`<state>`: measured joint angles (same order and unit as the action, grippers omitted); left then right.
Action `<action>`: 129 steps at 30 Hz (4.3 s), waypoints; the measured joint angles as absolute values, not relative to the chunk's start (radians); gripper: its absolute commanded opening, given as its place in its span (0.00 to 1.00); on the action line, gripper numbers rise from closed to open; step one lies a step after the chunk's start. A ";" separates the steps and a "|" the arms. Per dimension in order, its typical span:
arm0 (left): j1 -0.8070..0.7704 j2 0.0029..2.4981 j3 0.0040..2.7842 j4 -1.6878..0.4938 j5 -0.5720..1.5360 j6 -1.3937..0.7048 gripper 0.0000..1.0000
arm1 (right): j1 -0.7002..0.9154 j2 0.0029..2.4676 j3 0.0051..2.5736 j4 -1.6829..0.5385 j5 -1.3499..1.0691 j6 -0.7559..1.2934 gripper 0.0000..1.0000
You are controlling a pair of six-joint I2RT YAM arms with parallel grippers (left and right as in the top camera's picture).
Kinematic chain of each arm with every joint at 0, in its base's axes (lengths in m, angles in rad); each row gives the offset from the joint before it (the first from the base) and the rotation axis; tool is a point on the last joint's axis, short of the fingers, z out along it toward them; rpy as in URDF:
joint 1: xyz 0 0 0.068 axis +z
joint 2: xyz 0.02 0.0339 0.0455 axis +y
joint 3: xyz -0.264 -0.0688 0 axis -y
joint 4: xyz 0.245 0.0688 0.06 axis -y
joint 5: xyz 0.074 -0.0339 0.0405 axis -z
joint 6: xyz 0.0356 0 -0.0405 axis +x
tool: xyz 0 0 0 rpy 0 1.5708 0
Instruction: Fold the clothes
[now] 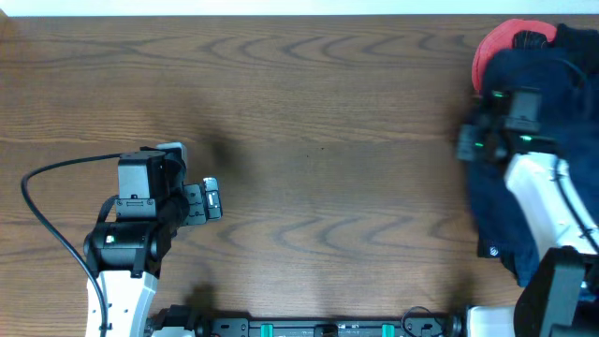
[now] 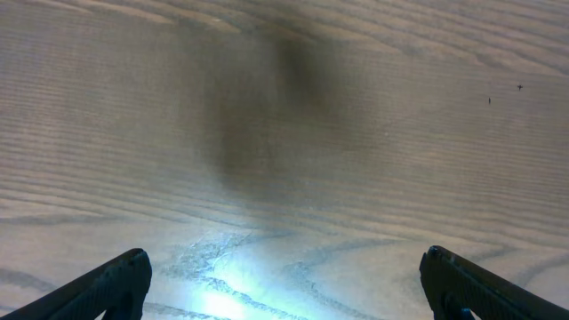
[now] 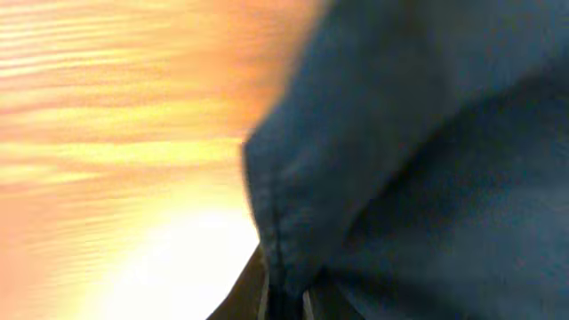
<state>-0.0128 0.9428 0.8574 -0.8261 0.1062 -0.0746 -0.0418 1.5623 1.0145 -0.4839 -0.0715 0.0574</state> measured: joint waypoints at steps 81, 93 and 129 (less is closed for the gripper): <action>0.062 1.607 1.168 -0.582 0.096 -0.369 0.06 | -0.009 1.241 1.022 -0.762 0.163 0.202 0.99; 0.316 1.583 1.351 -1.016 0.250 -0.338 0.98 | -0.009 1.241 1.022 -0.833 0.098 0.201 0.99; 0.311 1.583 1.018 -1.195 0.127 -0.343 0.98 | 0.418 1.765 1.002 -0.788 -0.480 0.545 0.99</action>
<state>0.3115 1.5833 1.0180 -1.1946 0.1268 -0.3431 0.4179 1.7653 1.0016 -0.7876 -0.4805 0.5449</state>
